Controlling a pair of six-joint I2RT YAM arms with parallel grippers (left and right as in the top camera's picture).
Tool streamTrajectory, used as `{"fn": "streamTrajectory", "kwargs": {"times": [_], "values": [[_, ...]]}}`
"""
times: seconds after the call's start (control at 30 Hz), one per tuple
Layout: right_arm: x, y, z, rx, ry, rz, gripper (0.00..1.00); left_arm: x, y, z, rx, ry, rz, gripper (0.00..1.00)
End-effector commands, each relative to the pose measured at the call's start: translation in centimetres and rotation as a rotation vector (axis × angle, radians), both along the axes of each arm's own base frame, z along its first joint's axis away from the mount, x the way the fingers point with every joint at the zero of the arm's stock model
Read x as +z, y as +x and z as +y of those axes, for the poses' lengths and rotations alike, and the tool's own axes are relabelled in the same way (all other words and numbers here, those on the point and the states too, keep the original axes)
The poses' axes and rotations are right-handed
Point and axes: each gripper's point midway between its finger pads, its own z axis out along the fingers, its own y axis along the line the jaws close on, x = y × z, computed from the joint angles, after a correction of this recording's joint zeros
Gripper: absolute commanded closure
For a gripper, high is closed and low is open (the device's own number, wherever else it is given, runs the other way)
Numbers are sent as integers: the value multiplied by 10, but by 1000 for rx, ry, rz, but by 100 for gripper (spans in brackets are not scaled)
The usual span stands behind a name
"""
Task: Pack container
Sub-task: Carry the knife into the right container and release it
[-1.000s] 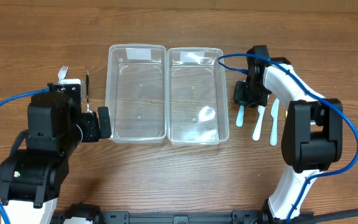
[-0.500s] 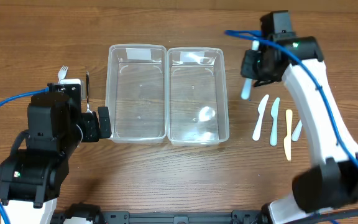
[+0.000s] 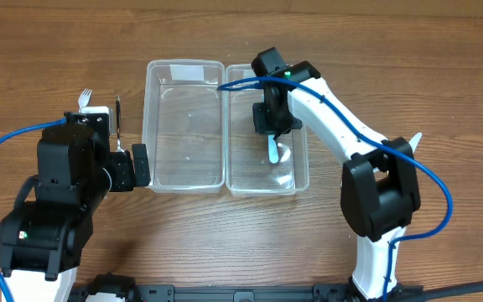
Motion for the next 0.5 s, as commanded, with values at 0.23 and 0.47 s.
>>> {"fn": "streamTrajectory", "kwargs": {"times": [0.23,0.47], "values": [[106,23,-5,-32,31,-216,55,10,1,2,0,10,-28,0],[226,19,-124,-373,73,-432,25,10,1,2,0,10,-27,0]]}}
